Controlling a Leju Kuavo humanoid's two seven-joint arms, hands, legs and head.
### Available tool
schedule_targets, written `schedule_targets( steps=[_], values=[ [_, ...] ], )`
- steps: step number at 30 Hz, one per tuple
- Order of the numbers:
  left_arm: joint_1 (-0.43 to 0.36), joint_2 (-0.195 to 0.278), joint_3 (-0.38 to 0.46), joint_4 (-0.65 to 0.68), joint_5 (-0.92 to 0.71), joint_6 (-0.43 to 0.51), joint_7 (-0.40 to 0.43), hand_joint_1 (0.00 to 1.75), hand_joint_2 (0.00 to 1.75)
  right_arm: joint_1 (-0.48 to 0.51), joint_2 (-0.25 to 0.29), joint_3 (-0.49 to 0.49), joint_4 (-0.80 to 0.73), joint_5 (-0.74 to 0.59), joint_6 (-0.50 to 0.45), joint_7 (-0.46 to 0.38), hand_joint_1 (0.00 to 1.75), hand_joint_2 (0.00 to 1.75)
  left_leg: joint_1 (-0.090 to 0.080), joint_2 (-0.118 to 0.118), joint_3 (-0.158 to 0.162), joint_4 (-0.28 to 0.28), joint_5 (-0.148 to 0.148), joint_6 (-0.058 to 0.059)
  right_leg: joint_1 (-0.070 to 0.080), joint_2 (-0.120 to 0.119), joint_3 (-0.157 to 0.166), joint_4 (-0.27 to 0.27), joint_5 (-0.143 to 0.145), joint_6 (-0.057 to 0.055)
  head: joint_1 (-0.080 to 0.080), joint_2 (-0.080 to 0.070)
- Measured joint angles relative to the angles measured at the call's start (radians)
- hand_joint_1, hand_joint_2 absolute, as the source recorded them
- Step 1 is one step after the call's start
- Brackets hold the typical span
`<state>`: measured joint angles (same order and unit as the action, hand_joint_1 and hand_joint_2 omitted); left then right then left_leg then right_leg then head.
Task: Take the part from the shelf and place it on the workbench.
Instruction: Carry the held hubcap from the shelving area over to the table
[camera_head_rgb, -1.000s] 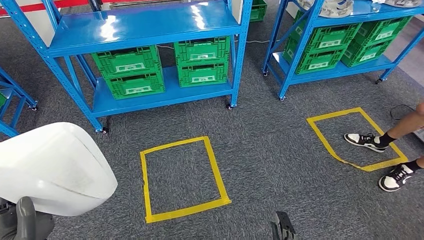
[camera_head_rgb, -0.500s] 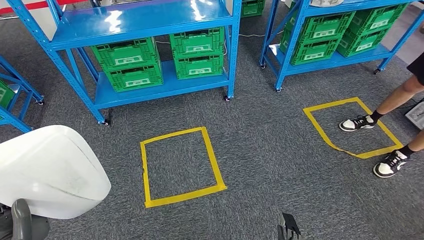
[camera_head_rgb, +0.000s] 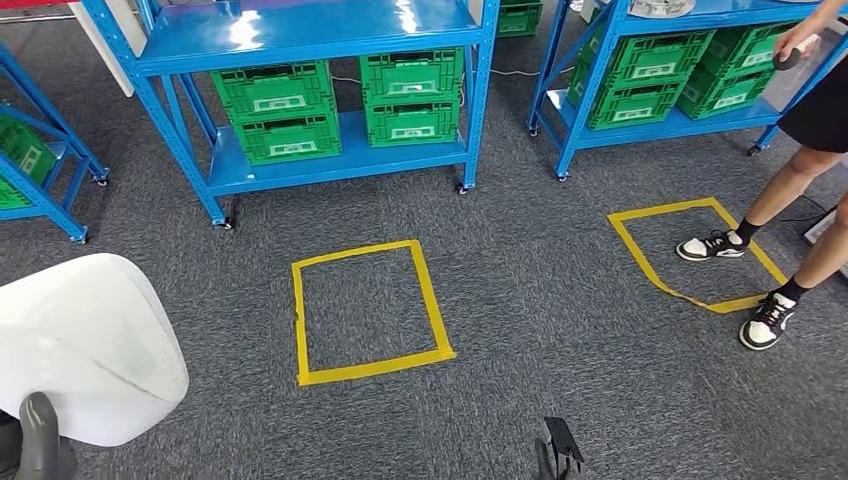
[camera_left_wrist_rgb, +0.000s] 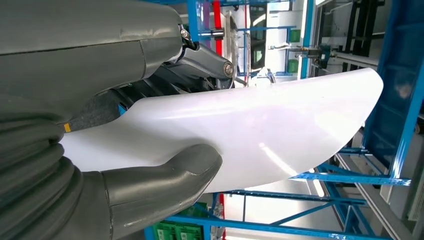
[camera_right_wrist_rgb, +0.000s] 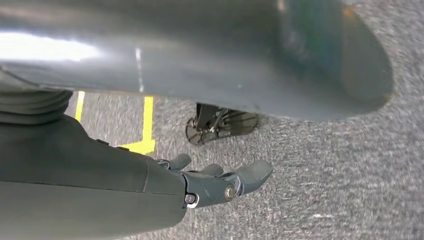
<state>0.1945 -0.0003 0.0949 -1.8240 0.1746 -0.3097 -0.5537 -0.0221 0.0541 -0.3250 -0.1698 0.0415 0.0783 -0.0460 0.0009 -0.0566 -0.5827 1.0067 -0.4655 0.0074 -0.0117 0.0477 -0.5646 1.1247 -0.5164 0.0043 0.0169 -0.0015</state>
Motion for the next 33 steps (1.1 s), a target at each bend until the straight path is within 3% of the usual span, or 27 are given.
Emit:
schedule_targets(
  steps=[2,3,5,6,8,10,11,12,13,14,16,17,19,20,21,23,25,26,27,29,30,31,33],
  values=[
    [0.011,0.003,-0.001,-0.022,-0.002,0.003,0.000,1.75,1.75,0.000,0.001,0.009,0.000,0.009,0.003,0.014,0.00,0.00,0.001,-0.016,-0.017,0.013,0.008,-0.012,0.001,0.037,0.067,-0.101,-0.023,-0.010,0.000,0.000],
    [0.015,0.004,-0.001,-0.033,-0.004,0.004,0.002,1.75,1.75,0.001,0.001,0.012,0.000,0.011,0.003,0.022,0.00,0.00,0.001,-0.027,-0.023,0.014,0.014,-0.018,0.003,0.034,0.073,-0.116,-0.030,-0.013,0.000,0.000],
    [0.023,0.007,-0.003,-0.048,-0.003,0.004,0.010,1.75,1.75,0.002,0.004,0.016,0.001,0.016,0.001,0.032,0.00,0.00,0.001,-0.038,-0.035,0.017,0.021,-0.031,0.001,0.005,0.071,-0.123,-0.025,-0.020,0.000,0.000],
    [0.025,0.010,-0.003,-0.052,0.000,0.003,0.014,1.75,1.75,0.002,0.006,0.018,0.001,0.018,-0.001,0.032,0.00,0.00,0.001,-0.028,-0.046,0.032,0.010,-0.037,-0.002,-0.010,0.069,-0.127,-0.019,-0.027,-0.002,0.000],
    [0.029,0.017,-0.005,-0.059,0.009,-0.001,0.020,1.75,1.75,0.001,0.009,0.023,0.001,0.020,-0.004,0.028,0.00,0.00,0.002,0.015,-0.083,0.120,-0.052,-0.047,-0.004,-0.040,0.062,-0.130,-0.009,-0.038,-0.006,0.000],
    [0.035,0.024,-0.007,-0.060,0.019,-0.004,0.020,1.75,1.75,0.002,0.009,0.025,0.001,0.012,-0.005,0.015,0.00,0.00,0.008,0.040,-0.125,0.241,-0.115,-0.057,-0.003,-0.069,0.050,-0.128,-0.003,-0.041,-0.007,0.000],
    [0.039,0.028,-0.007,-0.059,0.023,-0.005,0.018,1.75,1.75,0.002,0.010,0.025,0.001,0.005,-0.004,0.008,0.00,0.00,0.011,0.045,-0.131,0.274,-0.124,-0.062,-0.003,-0.083,0.044,-0.126,-0.001,-0.040,-0.008,0.000],
    [0.043,0.031,-0.007,-0.058,0.028,-0.007,0.017,1.75,1.75,0.002,0.011,0.025,0.001,-0.002,-0.002,0.002,0.00,0.00,0.015,0.050,-0.120,0.273,-0.116,-0.065,-0.004,-0.097,0.039,-0.123,0.001,-0.039,-0.008,0.000],
    [0.046,0.034,-0.007,-0.056,0.033,-0.009,0.014,1.75,1.75,0.002,0.014,0.025,0.001,-0.007,0.001,-0.001,0.00,0.00,0.018,0.057,-0.089,0.234,-0.095,-0.068,-0.004,-0.110,0.034,-0.120,0.001,-0.037,-0.008,0.000],
    [0.047,0.036,-0.008,-0.055,0.038,-0.012,0.012,1.75,1.75,0.001,0.017,0.025,0.001,-0.006,0.006,0.001,0.00,0.00,0.020,0.076,-0.042,0.167,-0.072,-0.070,-0.005,-0.122,0.031,-0.116,0.002,-0.034,-0.008,0.000],
    [0.044,0.038,-0.011,-0.053,0.042,-0.020,0.016,1.75,1.75,0.000,0.024,0.027,0.001,0.018,0.015,0.031,0.00,0.00,0.016,0.114,0.032,0.055,-0.044,-0.062,-0.002,-0.143,0.029,-0.109,0.000,-0.024,-0.006,0.000],
    [0.041,0.038,-0.013,-0.052,0.040,-0.024,0.023,1.75,1.75,-0.001,0.026,0.033,0.001,0.040,0.016,0.055,0.00,0.00,0.013,0.126,0.046,0.026,-0.044,-0.053,0.000,-0.152,0.030,-0.106,-0.001,-0.018,-0.005,0.000],
    [0.031,0.037,-0.020,-0.050,0.030,-0.030,0.043,1.75,1.75,-0.003,0.031,0.053,0.002,0.078,0.005,0.100,0.00,0.00,0.009,0.111,0.036,0.020,-0.046,-0.033,0.002,-0.172,0.033,-0.105,-0.001,-0.004,-0.001,0.000],
    [0.024,0.034,-0.024,-0.048,0.026,-0.034,0.051,1.75,1.75,-0.005,0.033,0.062,0.002,0.084,-0.002,0.110,0.00,0.00,0.011,0.101,0.034,0.015,-0.046,-0.025,0.000,-0.168,0.034,-0.101,-0.005,0.004,0.000,0.000],
    [0.012,0.032,-0.027,-0.045,0.024,-0.041,0.055,1.75,1.75,-0.007,0.035,0.069,0.002,0.080,-0.009,0.109,0.00,0.00,0.012,0.089,0.033,0.014,-0.041,-0.017,-0.002,-0.148,0.028,-0.088,-0.016,0.011,0.000,0.000],
    [-0.027,0.024,-0.035,-0.020,0.027,-0.064,0.053,1.75,1.75,-0.008,0.036,0.073,0.002,0.053,-0.019,0.076,0.00,0.00,0.014,0.067,0.027,0.011,-0.031,-0.002,-0.005,-0.086,-0.010,-0.003,-0.070,0.018,0.001,0.000],
    [-0.075,0.014,-0.041,0.028,0.032,-0.084,0.043,1.75,1.75,-0.007,0.035,0.069,0.002,0.022,-0.026,0.033,0.00,0.00,0.010,0.041,0.016,0.013,-0.023,0.005,-0.004,-0.055,-0.069,0.123,-0.127,0.016,0.001,0.000],
    [-0.093,0.009,-0.044,0.053,0.035,-0.090,0.038,1.75,1.75,-0.006,0.035,0.065,0.002,0.007,-0.027,0.016,0.00,0.00,0.009,0.027,0.012,0.015,-0.021,0.006,-0.002,-0.051,-0.088,0.161,-0.134,0.014,0.001,0.000],
    [-0.108,0.004,-0.046,0.076,0.039,-0.094,0.031,1.75,1.75,-0.007,0.034,0.059,0.002,-0.007,-0.025,0.004,0.00,0.00,0.007,0.013,0.008,0.019,-0.020,0.005,-0.001,-0.048,-0.091,0.164,-0.121,0.011,0.001,0.000],
    [-0.130,-0.003,-0.048,0.103,0.049,-0.098,0.008,1.75,1.75,-0.007,0.030,0.047,0.002,-0.012,-0.011,0.000,0.00,0.00,0.007,-0.013,0.005,0.026,-0.019,0.003,0.002,-0.031,-0.048,0.063,-0.052,0.001,0.001,0.000],
    [-0.138,-0.005,-0.048,0.109,0.055,-0.097,-0.003,1.75,1.75,-0.007,0.026,0.043,0.002,0.003,-0.004,0.009,0.00,0.00,0.007,-0.024,0.002,0.028,-0.018,0.001,0.002,-0.007,-0.018,-0.001,-0.025,-0.006,0.001,0.000],
    [-0.144,-0.006,-0.048,0.111,0.063,-0.091,-0.011,1.75,1.75,-0.006,0.022,0.044,0.002,0.028,-0.002,0.025,0.00,0.00,0.007,-0.035,-0.001,0.031,-0.017,-0.004,0.002,0.016,0.004,-0.052,-0.007,-0.010,0.001,0.000],
    [-0.143,-0.005,-0.048,0.110,0.094,-0.074,-0.014,1.75,1.75,-0.004,0.011,0.054,0.002,0.062,-0.005,0.059,0.00,0.00,0.009,-0.055,-0.010,0.030,-0.011,-0.017,0.003,0.038,0.017,-0.089,-0.004,-0.015,0.000,0.000]
  ],
)
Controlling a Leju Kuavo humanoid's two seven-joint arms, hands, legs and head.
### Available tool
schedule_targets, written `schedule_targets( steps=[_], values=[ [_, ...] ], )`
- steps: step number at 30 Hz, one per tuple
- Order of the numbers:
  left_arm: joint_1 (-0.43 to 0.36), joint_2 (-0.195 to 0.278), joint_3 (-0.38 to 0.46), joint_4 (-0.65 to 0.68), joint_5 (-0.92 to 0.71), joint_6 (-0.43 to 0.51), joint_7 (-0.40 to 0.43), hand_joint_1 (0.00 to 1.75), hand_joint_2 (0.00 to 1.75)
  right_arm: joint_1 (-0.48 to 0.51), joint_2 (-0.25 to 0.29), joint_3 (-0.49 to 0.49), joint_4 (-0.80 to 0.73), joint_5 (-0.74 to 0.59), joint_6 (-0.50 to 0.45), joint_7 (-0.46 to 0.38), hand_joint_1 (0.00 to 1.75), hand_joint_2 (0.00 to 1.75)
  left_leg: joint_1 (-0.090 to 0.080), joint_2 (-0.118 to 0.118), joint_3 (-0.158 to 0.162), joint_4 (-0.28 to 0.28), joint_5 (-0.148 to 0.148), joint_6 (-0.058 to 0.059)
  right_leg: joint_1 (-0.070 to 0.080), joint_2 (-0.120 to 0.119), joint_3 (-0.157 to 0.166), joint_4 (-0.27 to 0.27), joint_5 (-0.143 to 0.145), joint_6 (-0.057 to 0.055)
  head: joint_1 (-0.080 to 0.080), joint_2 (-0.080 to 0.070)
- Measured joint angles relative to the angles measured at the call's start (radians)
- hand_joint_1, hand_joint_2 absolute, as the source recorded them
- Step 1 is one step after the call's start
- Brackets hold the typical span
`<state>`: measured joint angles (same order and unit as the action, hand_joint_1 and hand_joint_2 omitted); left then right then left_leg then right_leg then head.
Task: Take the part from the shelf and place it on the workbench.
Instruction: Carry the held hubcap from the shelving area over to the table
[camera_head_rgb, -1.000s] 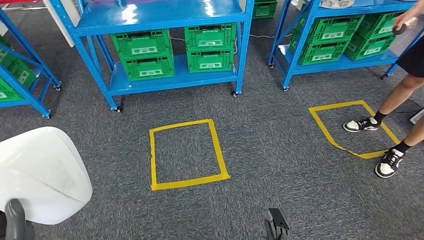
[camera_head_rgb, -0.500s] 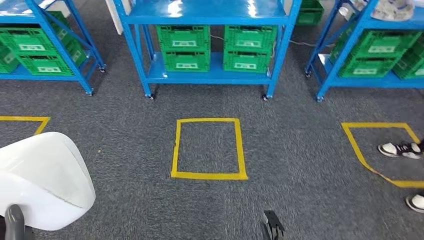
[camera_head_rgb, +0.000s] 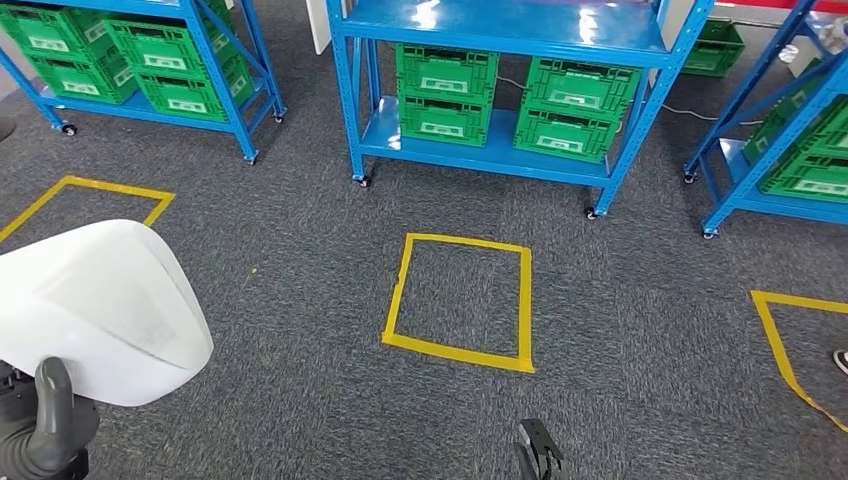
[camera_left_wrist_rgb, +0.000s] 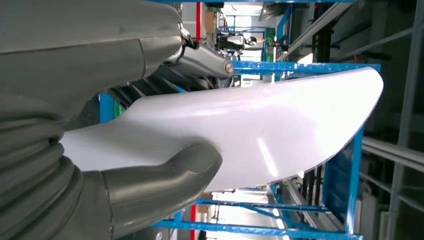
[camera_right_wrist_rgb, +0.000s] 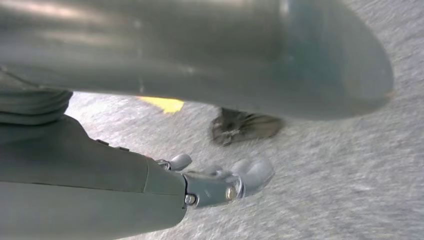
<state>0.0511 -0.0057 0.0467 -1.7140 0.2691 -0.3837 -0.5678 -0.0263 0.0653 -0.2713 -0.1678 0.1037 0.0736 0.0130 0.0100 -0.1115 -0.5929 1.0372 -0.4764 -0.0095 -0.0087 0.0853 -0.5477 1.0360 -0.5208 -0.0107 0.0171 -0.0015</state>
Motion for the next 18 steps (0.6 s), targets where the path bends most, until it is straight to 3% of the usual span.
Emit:
schedule_targets(
  steps=[2,4,6,8,9,10,12,14,15,17,18],
  values=[
    [0.008,0.004,0.001,0.002,0.040,0.012,0.002,1.75,1.75,0.001,-0.007,0.005,0.000,0.003,-0.002,0.021,0.00,0.00,0.002,-0.015,-0.008,-0.003,0.006,-0.013,-0.001,-0.024,0.001,-0.010,0.006,-0.006,0.000,0.000],
    [0.014,0.010,0.001,0.007,0.066,0.015,-0.007,1.75,1.75,0.000,-0.013,0.005,0.000,0.000,-0.004,0.037,0.00,0.00,-0.002,0.023,-0.026,0.025,-0.012,-0.023,-0.005,-0.051,0.006,-0.022,0.013,-0.018,-0.004,0.000],
    [0.017,0.014,0.001,0.013,0.073,0.013,-0.020,1.75,1.75,0.004,-0.018,0.005,0.000,-0.005,-0.014,0.058,0.00,0.00,-0.002,0.081,-0.075,0.130,-0.071,-0.032,-0.005,-0.081,0.009,-0.028,0.014,-0.026,-0.008,0.000],
    [0.022,0.015,0.001,0.021,0.072,0.012,-0.026,1.75,1.75,0.010,-0.020,0.005,0.000,-0.013,-0.027,0.078,0.00,0.00,0.003,0.100,-0.127,0.245,-0.118,-0.041,-0.004,-0.113,0.009,-0.027,0.012,-0.029,-0.008,0.000],
    [0.025,0.015,0.001,0.025,0.071,0.012,-0.029,1.75,1.75,0.012,-0.020,0.005,0.000,-0.017,-0.032,0.084,0.00,0.00,0.004,0.104,-0.132,0.261,-0.115,-0.044,-0.004,-0.128,0.009,-0.027,0.011,-0.028,-0.008,0.000],
    [0.028,0.015,0.001,0.028,0.072,0.012,-0.031,1.75,1.75,0.013,-0.020,0.005,0.000,-0.019,-0.035,0.086,0.00,0.00,0.006,0.109,-0.117,0.236,-0.094,-0.046,-0.004,-0.142,0.009,-0.026,0.010,-0.026,-0.009,0.000],
    [0.035,0.015,0.001,0.032,0.078,0.011,-0.036,1.75,1.75,0.014,-0.019,0.005,0.000,-0.024,-0.036,0.080,0.00,0.00,0.005,0.145,-0.043,0.104,-0.037,-0.044,-0.003,-0.166,0.013,-0.024,0.005,-0.020,-0.009,0.000],
    [0.044,0.014,0.001,0.034,0.090,0.007,-0.038,1.75,1.75,0.015,-0.019,0.005,0.000,-0.025,-0.035,0.066,0.00,0.00,0.000,0.177,0.010,0.005,-0.009,-0.030,0.002,-0.185,0.016,-0.019,-0.002,-0.009,-0.006,0.000],
    [0.048,0.013,0.001,0.035,0.095,0.004,-0.037,1.75,1.75,0.015,-0.019,0.005,0.000,-0.024,-0.033,0.058,0.00,0.00,-0.003,0.181,0.015,-0.008,-0.010,-0.022,0.005,-0.194,0.017,-0.018,-0.004,-0.004,-0.005,0.000],
    [0.057,0.012,0.002,0.037,0.104,-0.001,-0.034,1.75,1.75,0.013,-0.019,0.005,0.000,-0.019,-0.028,0.039,0.00,0.00,-0.005,0.156,0.011,-0.009,-0.006,-0.008,0.006,-0.210,0.020,-0.018,-0.006,0.005,-0.003,0.000],
    [0.060,0.012,0.003,0.037,0.107,-0.002,-0.032,1.75,1.75,0.012,-0.020,0.005,-0.001,-0.015,-0.024,0.030,0.00,0.00,-0.004,0.145,0.009,-0.012,-0.003,-0.002,0.003,-0.201,0.019,-0.012,-0.012,0.011,-0.002,0.000]
  ],
)
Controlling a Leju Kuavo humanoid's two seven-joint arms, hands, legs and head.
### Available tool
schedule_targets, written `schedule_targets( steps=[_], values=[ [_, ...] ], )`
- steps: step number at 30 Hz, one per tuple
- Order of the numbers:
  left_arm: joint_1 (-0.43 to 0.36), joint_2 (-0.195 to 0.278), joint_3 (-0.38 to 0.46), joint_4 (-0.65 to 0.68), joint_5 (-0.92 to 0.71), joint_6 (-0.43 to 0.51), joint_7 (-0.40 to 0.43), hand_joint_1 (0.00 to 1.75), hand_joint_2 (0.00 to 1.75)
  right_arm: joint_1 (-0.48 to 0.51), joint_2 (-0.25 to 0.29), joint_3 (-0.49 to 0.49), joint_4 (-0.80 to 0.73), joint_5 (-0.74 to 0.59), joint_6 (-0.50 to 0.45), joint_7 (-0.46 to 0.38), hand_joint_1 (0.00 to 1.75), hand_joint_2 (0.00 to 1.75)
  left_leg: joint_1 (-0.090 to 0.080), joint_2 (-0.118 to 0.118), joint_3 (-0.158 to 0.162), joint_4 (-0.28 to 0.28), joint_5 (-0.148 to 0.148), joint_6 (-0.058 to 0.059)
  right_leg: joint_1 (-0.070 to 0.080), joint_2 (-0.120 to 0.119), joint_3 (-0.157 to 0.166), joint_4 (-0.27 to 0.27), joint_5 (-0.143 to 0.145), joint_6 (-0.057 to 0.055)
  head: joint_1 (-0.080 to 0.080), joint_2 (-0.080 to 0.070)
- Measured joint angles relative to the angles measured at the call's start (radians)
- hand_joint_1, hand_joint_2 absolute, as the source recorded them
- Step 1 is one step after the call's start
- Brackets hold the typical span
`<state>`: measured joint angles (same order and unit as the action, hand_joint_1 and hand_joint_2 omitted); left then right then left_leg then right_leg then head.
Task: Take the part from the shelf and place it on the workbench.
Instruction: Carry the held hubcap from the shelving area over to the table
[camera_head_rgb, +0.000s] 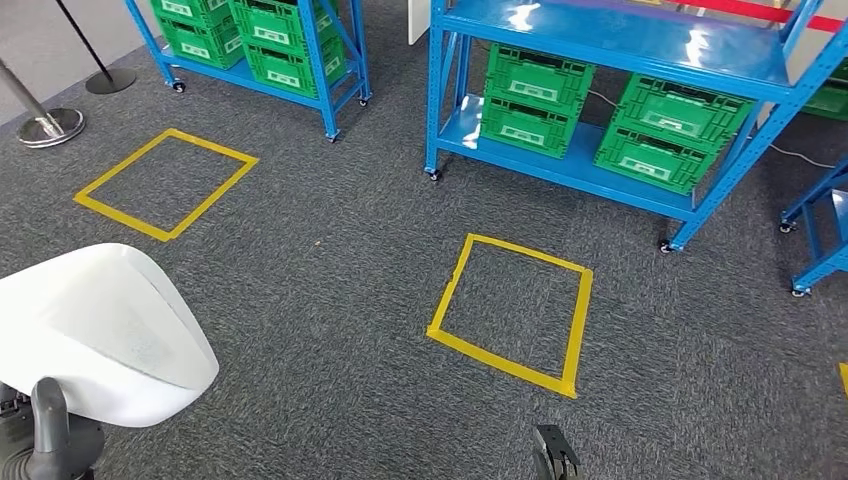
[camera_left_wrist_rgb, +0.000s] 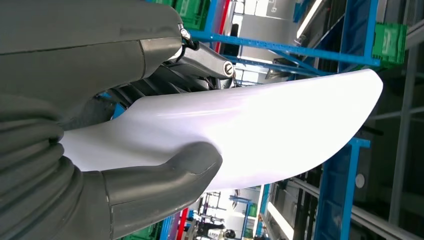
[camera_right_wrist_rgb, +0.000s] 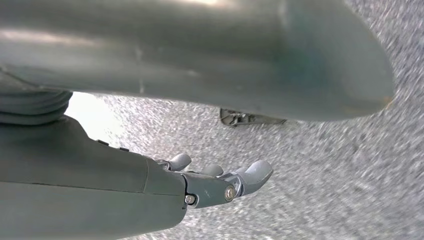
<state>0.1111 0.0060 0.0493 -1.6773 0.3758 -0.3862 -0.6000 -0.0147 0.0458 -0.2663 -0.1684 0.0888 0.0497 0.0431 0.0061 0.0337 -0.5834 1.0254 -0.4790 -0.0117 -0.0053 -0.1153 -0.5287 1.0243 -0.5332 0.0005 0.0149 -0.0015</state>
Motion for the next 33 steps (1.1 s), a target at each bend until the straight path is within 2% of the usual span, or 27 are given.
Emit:
schedule_targets(
  steps=[1,3,4,5,6,7,8,10,11,12,14,15,16,17,18,19,20,21,22,23,25,26,27,28,30,31,33],
  values=[
    [0.002,0.000,0.001,-0.001,0.002,0.000,0.002,1.75,1.75,-0.002,0.000,0.000,0.000,0.005,0.005,-0.007,0.00,0.00,0.002,-0.011,-0.001,-0.003,0.003,0.007,-0.003,0.022,-0.008,0.022,-0.016,0.005,0.001,0.000],
    [0.004,-0.002,0.003,-0.006,0.002,0.008,0.008,1.75,1.75,-0.004,-0.001,0.000,0.000,0.016,0.013,-0.012,0.00,0.00,0.004,-0.033,-0.003,-0.006,0.009,0.015,-0.006,0.084,-0.054,0.125,-0.074,0.012,0.004,0.000],
    [0.007,-0.002,0.006,-0.012,0.000,0.015,0.011,1.75,1.75,-0.004,-0.001,0.001,0.000,0.023,0.018,-0.010,0.00,0.00,0.004,-0.045,-0.004,-0.005,0.010,0.018,-0.006,0.101,-0.089,0.195,-0.104,0.012,0.005,0.000],
    [0.012,-0.003,0.011,-0.019,-0.001,0.022,0.013,1.75,1.75,-0.004,-0.001,0.001,0.000,0.030,0.021,-0.006,0.00,0.00,0.004,-0.058,-0.006,-0.004,0.010,0.019,-0.006,0.108,-0.119,0.253,-0.122,0.012,0.005,0.000],
    [0.019,-0.003,0.018,-0.028,-0.001,0.028,0.014,1.75,1.75,-0.003,-0.001,0.002,0.000,0.039,0.024,-0.002,0.00,0.00,0.003,-0.073,-0.007,-0.002,0.010,0.019,-0.006,0.112,-0.135,0.282,-0.122,0.011,0.005,0.000],
    [0.026,-0.003,0.025,-0.037,-0.001,0.032,0.014,1.75,1.75,-0.004,-0.001,0.004,0.000,0.048,0.027,0.003,0.00,0.00,0.003,-0.088,-0.007,0.000,0.010,0.019,-0.006,0.114,-0.132,0.270,-0.102,0.009,0.005,0.000],
    [0.034,-0.003,0.033,-0.047,-0.002,0.036,0.013,1.75,1.75,-0.005,0.000,0.007,0.000,0.056,0.029,0.007,0.00,0.00,0.003,-0.103,-0.008,0.003,0.010,0.018,-0.008,0.121,-0.110,0.220,-0.068,0.007,0.005,0.000],
    [0.049,-0.003,0.049,-0.065,-0.001,0.039,0.011,1.75,1.75,-0.007,0.001,0.014,0.000,0.070,0.031,0.013,0.00,0.00,0.003,-0.131,-0.010,0.009,0.010,0.011,-0.012,0.162,-0.049,0.084,-0.008,0.003,0.005,0.000],
    [0.057,-0.003,0.057,-0.073,-0.001,0.039,0.010,1.75,1.75,-0.008,0.003,0.020,0.000,0.077,0.031,0.012,0.00,0.00,0.003,-0.144,-0.014,0.011,0.011,0.004,-0.013,0.178,-0.030,0.040,0.005,0.001,0.005,0.000],
    [0.063,-0.003,0.065,-0.079,0.000,0.039,0.009,1.75,1.75,-0.008,0.005,0.026,0.000,0.084,0.032,0.009,0.00,0.00,0.003,-0.156,-0.017,0.011,0.013,-0.004,-0.012,0.188,-0.021,0.018,0.007,-0.001,0.005,0.000],
    [0.079,-0.003,0.079,-0.089,-0.004,0.035,0.011,1.75,1.75,-0.011,0.011,0.038,0.000,0.097,0.033,-0.002,0.00,0.00,0.006,-0.179,-0.025,0.005,0.021,-0.020,-0.009,0.169,-0.020,0.013,0.010,-0.011,0.005,0.000],
    [0.087,-0.002,0.085,-0.094,-0.013,0.031,0.016,1.75,1.75,-0.013,0.013,0.043,0.000,0.099,0.032,-0.007,0.00,0.00,0.006,-0.169,-0.029,0.006,0.020,-0.026,-0.009,0.156,-0.018,0.008,0.014,-0.019,0.004,0.000],
    [0.094,0.001,0.089,-0.097,-0.024,0.026,0.021,1.75,1.75,-0.014,0.015,0.047,0.000,0.098,0.030,-0.010,0.00,0.00,0.005,-0.145,-0.038,0.021,0.009,-0.031,-0.010,0.143,-0.017,0.003,0.017,-0.028,0.003,0.000],
    [0.098,0.005,0.092,-0.100,-0.038,0.021,0.025,1.75,1.75,-0.016,0.017,0.049,0.000,0.093,0.027,-0.009,0.00,0.00,0.004,-0.113,-0.056,0.055,-0.014,-0.035,-0.010,0.129,-0.016,-0.001,0.020,-0.036,0.001,0.000],
    [0.101,0.009,0.092,-0.103,-0.049,0.018,0.025,1.75,1.75,-0.016,0.018,0.050,0.000,0.086,0.023,-0.007,0.00,0.00,0.003,-0.076,-0.080,0.110,-0.048,-0.037,-0.008,0.114,-0.016,-0.003,0.020,-0.041,0.000,0.000],
    [0.103,0.012,0.091,-0.106,-0.057,0.016,0.023,1.75,1.75,-0.014,0.017,0.050,0.000,0.079,0.021,-0.005,0.00,0.00,0.003,-0.056,-0.109,0.177,-0.084,-0.040,-0.005,0.099,-0.017,-0.002,0.020,-0.045,-0.001,0.000],
    [0.107,0.014,0.091,-0.109,-0.062,0.016,0.017,1.75,1.75,-0.012,0.017,0.050,0.000,0.075,0.019,-0.003,0.00,0.00,0.004,-0.047,-0.135,0.238,-0.111,-0.043,-0.003,0.084,-0.018,-0.002,0.019,-0.046,-0.001,0.000],
    [0.114,0.016,0.090,-0.113,-0.064,0.015,0.013,1.75,1.75,-0.010,0.016,0.050,0.000,0.073,0.017,-0.003,0.00,0.00,0.005,-0.043,-0.147,0.272,-0.121,-0.044,-0.002,0.069,-0.018,-0.001,0.018,-0.046,-0.001,0.000],
    [0.121,0.018,0.090,-0.118,-0.064,0.015,0.010,1.75,1.75,-0.008,0.015,0.050,0.000,0.073,0.016,-0.003,0.00,0.00,0.006,-0.039,-0.140,0.271,-0.113,-0.044,-0.001,0.055,-0.018,-0.001,0.017,-0.046,-0.001,0.000],
    [0.127,0.020,0.090,-0.123,-0.064,0.015,0.008,1.75,1.75,-0.008,0.015,0.050,0.000,0.072,0.014,-0.004,0.00,0.00,0.006,-0.033,-0.112,0.228,-0.088,-0.043,0.000,0.041,-0.016,0.000,0.016,-0.045,-0.001,0.000],
    [0.132,0.022,0.090,-0.133,-0.065,0.015,0.006,1.75,1.75,-0.008,0.015,0.050,0.000,0.070,0.011,-0.004,0.00,0.00,0.002,0.006,-0.031,0.090,-0.035,-0.035,0.002,0.017,-0.012,0.002,0.012,-0.039,-0.001,0.000],
    [0.133,0.023,0.090,-0.138,-0.066,0.015,0.005,1.75,1.75,-0.008,0.015,0.050,0.000,0.066,0.009,-0.004,0.00,0.00,0.000,0.025,-0.001,0.038,-0.019,-0.028,0.003,0.008,-0.010,0.003,0.009,-0.034,-0.001,0.000],
    [0.134,0.024,0.090,-0.142,-0.066,0.015,0.005,1.75,1.75,-0.009,0.015,0.049,0.000,0.060,0.008,-0.005,0.00,0.00,-0.004,0.037,0.013,0.011,-0.012,-0.022,0.005,-0.001,-0.008,0.004,0.007,-0.029,0.000,0.000],
    [0.134,0.025,0.090,-0.144,-0.067,0.015,0.005,1.75,1.75,-0.009,0.016,0.049,0.000,0.054,0.010,-0.008,0.00,0.00,-0.007,0.036,0.012,0.005,-0.012,-0.016,0.006,-0.011,-0.005,0.004,0.006,-0.024,0.000,0.000],
    [0.133,0.026,0.089,-0.147,-0.072,0.015,0.007,1.75,1.75,-0.013,0.021,0.049,0.000,0.047,0.018,-0.020,0.00,0.00,-0.005,0.011,0.009,-0.002,-0.005,-0.006,0.005,-0.027,0.001,0.001,0.004,-0.013,0.001,0.000],
    [0.130,0.026,0.089,-0.147,-0.076,0.015,0.008,1.75,1.75,-0.016,0.024,0.049,0.000,0.046,0.023,-0.029,0.00,0.00,-0.002,-0.001,0.011,-0.007,-0.001,0.000,0.003,-0.013,0.001,0.009,-0.005,-0.008,0.001,0.000],
    [0.113,0.026,0.088,-0.147,-0.086,0.016,0.010,1.75,1.75,-0.020,0.032,0.048,-0.001,0.043,0.027,-0.045,0.00,0.00,0.004,-0.023,0.015,-0.016,0.007,0.010,0.000,0.049,-0.030,0.084,-0.051,0.000,0.005,0.000]
  ],
)
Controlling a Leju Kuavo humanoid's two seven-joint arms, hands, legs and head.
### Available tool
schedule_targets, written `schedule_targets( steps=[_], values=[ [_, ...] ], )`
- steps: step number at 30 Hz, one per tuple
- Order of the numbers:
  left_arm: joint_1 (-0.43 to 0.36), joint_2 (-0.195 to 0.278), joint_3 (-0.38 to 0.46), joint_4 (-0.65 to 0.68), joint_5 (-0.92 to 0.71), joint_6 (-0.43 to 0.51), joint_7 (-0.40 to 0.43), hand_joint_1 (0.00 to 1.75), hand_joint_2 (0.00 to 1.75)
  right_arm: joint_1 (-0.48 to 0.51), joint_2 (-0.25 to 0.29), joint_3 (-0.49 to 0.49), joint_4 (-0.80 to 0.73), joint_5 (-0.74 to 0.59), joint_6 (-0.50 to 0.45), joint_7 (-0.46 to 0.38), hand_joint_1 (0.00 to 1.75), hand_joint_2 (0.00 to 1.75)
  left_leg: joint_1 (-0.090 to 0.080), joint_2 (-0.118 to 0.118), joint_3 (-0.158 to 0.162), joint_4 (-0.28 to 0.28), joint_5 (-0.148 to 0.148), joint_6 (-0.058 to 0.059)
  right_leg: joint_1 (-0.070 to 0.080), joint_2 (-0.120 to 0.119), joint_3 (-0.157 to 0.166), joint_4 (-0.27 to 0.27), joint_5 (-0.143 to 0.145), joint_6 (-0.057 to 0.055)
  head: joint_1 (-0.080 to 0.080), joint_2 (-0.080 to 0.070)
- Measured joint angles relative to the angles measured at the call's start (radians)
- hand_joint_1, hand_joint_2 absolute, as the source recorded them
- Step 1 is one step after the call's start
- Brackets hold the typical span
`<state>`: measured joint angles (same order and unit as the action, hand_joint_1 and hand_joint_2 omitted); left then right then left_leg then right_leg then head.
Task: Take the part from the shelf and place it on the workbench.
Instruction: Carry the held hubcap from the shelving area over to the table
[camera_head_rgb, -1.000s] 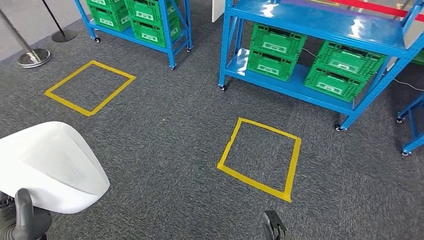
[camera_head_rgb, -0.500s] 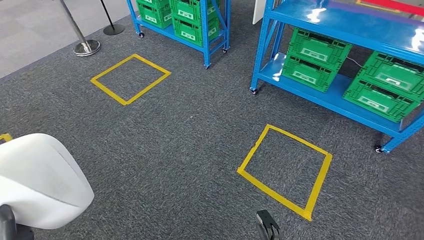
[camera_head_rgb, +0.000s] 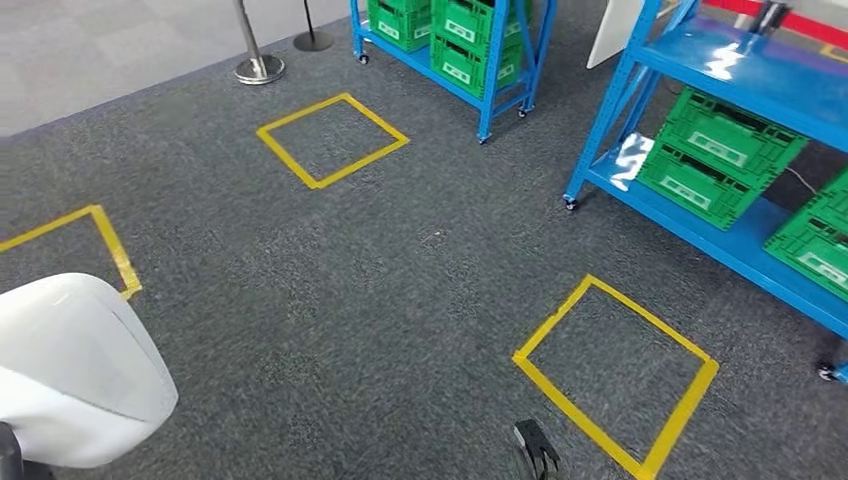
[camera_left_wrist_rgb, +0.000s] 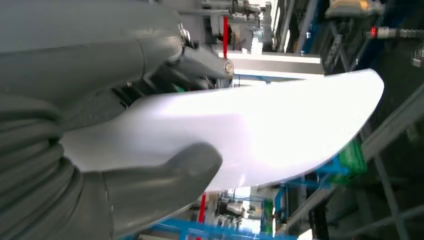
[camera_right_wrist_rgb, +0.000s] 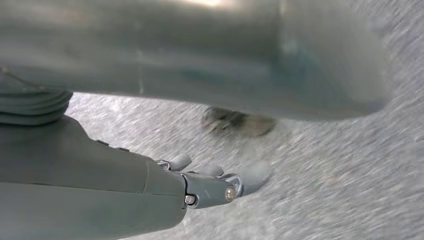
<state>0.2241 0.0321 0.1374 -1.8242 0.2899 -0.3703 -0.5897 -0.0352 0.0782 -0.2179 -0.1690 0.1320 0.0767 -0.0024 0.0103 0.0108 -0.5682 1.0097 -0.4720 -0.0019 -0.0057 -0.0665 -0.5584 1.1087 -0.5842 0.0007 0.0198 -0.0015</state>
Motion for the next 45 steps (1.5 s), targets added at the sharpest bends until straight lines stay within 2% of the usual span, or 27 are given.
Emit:
schedule_targets(
  steps=[2,4,6,8,10,11,12,14,16,18,19,20,22,24,25,27,29,31,33,34,35,36,38,40,42,43,45],
  values=[
    [-0.020,0.001,-0.001,0.001,0.003,0.001,0.004,1.75,1.75,0.001,0.011,-0.001,0.000,-0.004,0.002,-0.007,0.00,0.00,-0.001,-0.027,-0.005,0.001,0.004,0.005,-0.002,0.051,-0.063,0.136,-0.060,0.002,0.003,0.000],
    [-0.027,0.006,-0.002,-0.001,0.016,0.003,0.012,1.75,1.75,0.005,0.024,-0.001,0.001,0.003,0.004,0.003,0.00,0.00,-0.002,-0.058,-0.008,0.006,0.004,0.005,-0.003,0.065,-0.097,0.196,-0.065,0.001,0.003,0.000],
    [-0.029,0.012,-0.002,-0.010,0.021,0.005,0.022,1.75,1.75,0.006,0.034,-0.001,0.001,0.018,0.008,0.020,0.00,0.00,-0.001,-0.088,-0.009,0.013,0.003,0.002,-0.005,0.077,-0.060,0.103,0.002,-0.003,0.003,0.000],
    [-0.033,0.017,-0.002,-0.022,0.019,0.008,0.033,1.75,1.75,0.004,0.040,-0.001,0.001,0.029,0.010,0.036,0.00,0.00,-0.001,-0.117,-0.014,0.021,0.001,-0.007,-0.009,0.117,-0.007,-0.021,0.050,-0.006,0.003,0.000],
    [-0.035,0.021,-0.002,-0.033,0.010,0.008,0.038,1.75,1.75,0.003,0.044,0.000,0.002,0.028,0.004,0.049,0.00,0.00,0.000,-0.141,-0.022,0.022,0.005,-0.022,-0.008,0.137,0.011,-0.067,0.054,-0.011,0.002,0.000],
    [-0.035,0.023,-0.002,-0.036,0.003,0.006,0.037,1.75,1.75,0.003,0.045,0.000,0.002,0.022,-0.001,0.052,0.00,0.00,0.002,-0.153,-0.027,0.019,0.009,-0.030,-0.005,0.127,0.011,-0.071,0.057,-0.015,0.003,0.000],
    [-0.035,0.026,-0.002,-0.037,-0.003,0.005,0.033,1.75,1.75,0.002,0.045,0.000,0.001,0.016,-0.004,0.052,0.00,0.00,0.004,-0.155,-0.031,0.017,0.012,-0.036,-0.005,0.114,0.014,-0.076,0.062,-0.023,0.002,0.000],
    [-0.039,0.035,-0.003,-0.035,-0.013,0.002,0.024,1.75,1.75,0.001,0.045,-0.001,0.001,0.005,-0.006,0.049,0.00,0.00,0.002,-0.110,-0.051,0.044,-0.006,-0.043,-0.006,0.088,0.020,-0.089,0.071,-0.040,0.000,0.000],
    [-0.050,0.040,-0.003,-0.029,-0.017,-0.001,0.019,1.75,1.75,0.003,0.044,-0.002,0.001,-0.003,-0.011,0.046,0.00,0.00,0.000,-0.044,-0.097,0.144,-0.062,-0.048,-0.004,0.061,0.022,-0.096,0.075,-0.049,-0.002,0.000],
    [-0.059,0.041,-0.003,-0.017,-0.011,-0.007,0.010,1.75,1.75,0.007,0.043,-0.008,0.001,-0.023,-0.024,0.042,0.00,0.00,0.002,-0.023,-0.150,0.260,-0.108,-0.054,0.000,0.032,0.022,-0.095,0.074,-0.051,-0.003,0.000],
    [-0.064,0.041,-0.004,-0.007,-0.007,-0.010,0.001,1.75,1.75,0.008,0.042,-0.015,0.001,-0.035,-0.028,0.039,0.00,0.00,0.003,-0.019,-0.158,0.281,-0.107,-0.056,0.000,0.016,0.023,-0.095,0.073,-0.051,-0.003,0.000],
    [-0.072,0.041,-0.004,0.003,-0.003,-0.013,-0.009,1.75,1.75,0.009,0.041,-0.023,0.001,-0.041,-0.028,0.036,0.00,0.00,0.004,-0.014,-0.148,0.264,-0.088,-0.057,0.001,0.001,0.023,-0.095,0.072,-0.050,-0.003,0.000],
    [-0.091,0.041,-0.004,0.019,-0.001,-0.015,-0.025,1.75,1.75,0.008,0.034,-0.034,0.001,-0.033,-0.018,0.033,0.00,0.00,0.005,0.022,-0.082,0.140,-0.031,-0.056,0.001,-0.025,0.027,-0.091,0.066,-0.043,-0.003,0.000],
    [-0.110,0.036,-0.004,0.026,-0.002,-0.015,-0.029,1.75,1.75,0.007,0.024,-0.035,0.001,-0.019,-0.014,0.035,0.00,0.00,0.001,0.058,-0.030,0.042,-0.002,-0.044,0.006,-0.046,0.030,-0.084,0.057,-0.032,-0.001,0.000],
    [-0.116,0.033,-0.004,0.029,-0.004,-0.015,-0.029,1.75,1.75,0.007,0.019,-0.035,0.001,-0.014,-0.015,0.037,0.00,0.00,-0.002,0.064,-0.024,0.027,-0.002,-0.035,0.008,-0.055,0.031,-0.082,0.055,-0.026,0.000,0.000],
    [-0.122,0.028,-0.005,0.030,-0.008,-0.015,-0.027,1.75,1.75,0.006,0.013,-0.035,0.001,-0.006,-0.020,0.034,0.00,0.00,-0.006,0.038,-0.027,0.028,0.002,-0.018,0.007,-0.071,0.033,-0.083,0.053,-0.016,0.001,0.000],
    [-0.127,0.021,-0.005,0.026,-0.010,-0.013,-0.023,1.75,1.75,0.003,0.008,-0.035,0.000,0.003,-0.019,0.019,0.00,0.00,-0.003,0.015,-0.030,0.023,0.008,-0.005,0.001,-0.033,0.025,-0.058,0.033,-0.004,0.002,0.000],
    [-0.132,0.012,-0.003,0.023,0.000,-0.010,-0.022,1.75,1.75,0.003,0.004,-0.034,0.000,0.019,-0.012,0.002,0.00,0.00,0.000,-0.009,-0.032,0.020,0.012,0.005,-0.002,0.034,-0.022,0.042,-0.023,0.003,0.005,0.000],
    [-0.125,0.002,0.004,0.021,0.012,-0.011,-0.028,1.75,1.75,0.007,0.000,-0.032,0.000,0.038,-0.008,-0.001,0.00,0.00,-0.002,-0.036,-0.034,0.021,0.014,0.009,-0.002,0.059,-0.089,0.171,-0.072,0.002,0.006,0.000],
    [-0.119,-0.003,0.010,0.021,0.016,-0.013,-0.032,1.75,1.75,0.010,-0.002,-0.029,0.000,0.044,-0.009,0.004,0.00,0.00,-0.004,-0.051,-0.035,0.021,0.014,0.010,0.000,0.063,-0.108,0.203,-0.072,0.000,0.006,0.000],
    [-0.113,-0.008,0.016,0.020,0.017,-0.015,-0.036,1.75,1.75,0.011,-0.003,-0.027,0.000,0.048,-0.011,0.014,0.00,0.00,-0.005,-0.066,-0.035,0.022,0.015,0.011,0.001,0.066,-0.108,0.194,-0.052,-0.005,0.006,0.000],
    [-0.108,-0.011,0.023,0.017,0.014,-0.016,-0.042,1.75,1.75,0.012,-0.006,-0.026,0.000,0.050,-0.015,0.029,0.00,0.00,-0.006,-0.083,-0.035,0.022,0.016,0.010,0.004,0.073,-0.089,0.145,-0.017,-0.012,0.006,0.000],
    [-0.102,-0.014,0.037,0.011,0.006,-0.012,-0.060,1.75,1.75,0.011,-0.013,-0.025,0.000,0.050,-0.022,0.063,0.00,0.00,-0.006,-0.113,-0.035,0.023,0.018,0.007,0.009,0.112,-0.025,0.002,0.052,-0.027,0.006,0.000],
    [-0.094,-0.009,0.051,0.004,0.005,0.002,-0.083,1.75,1.75,0.011,-0.021,-0.025,0.000,0.047,-0.025,0.089,0.00,0.00,-0.003,-0.138,-0.040,0.022,0.024,-0.003,0.013,0.135,0.009,-0.077,0.076,-0.034,0.007,0.000],
    [-0.080,0.001,0.068,-0.007,0.015,0.019,-0.099,1.75,1.75,0.008,-0.026,-0.025,0.000,0.042,-0.023,0.089,0.00,0.00,-0.001,-0.160,-0.046,0.017,0.030,-0.016,0.016,0.118,0.012,-0.086,0.079,-0.036,0.008,0.000],
    [-0.073,0.006,0.075,-0.015,0.019,0.027,-0.102,1.75,1.75,0.006,-0.027,-0.025,0.000,0.040,-0.019,0.078,0.00,0.00,-0.001,-0.153,-0.050,0.019,0.030,-0.020,0.014,0.105,0.015,-0.093,0.083,-0.039,0.008,0.000],
    [-0.071,0.013,0.083,-0.029,0.022,0.039,-0.098,1.75,1.75,0.004,-0.029,-0.025,-0.001,0.037,-0.013,0.051,0.00,0.00,-0.005,-0.098,-0.071,0.059,0.000,-0.027,0.010,0.078,0.021,-0.111,0.093,-0.049,0.006,0.000]
  ],
)
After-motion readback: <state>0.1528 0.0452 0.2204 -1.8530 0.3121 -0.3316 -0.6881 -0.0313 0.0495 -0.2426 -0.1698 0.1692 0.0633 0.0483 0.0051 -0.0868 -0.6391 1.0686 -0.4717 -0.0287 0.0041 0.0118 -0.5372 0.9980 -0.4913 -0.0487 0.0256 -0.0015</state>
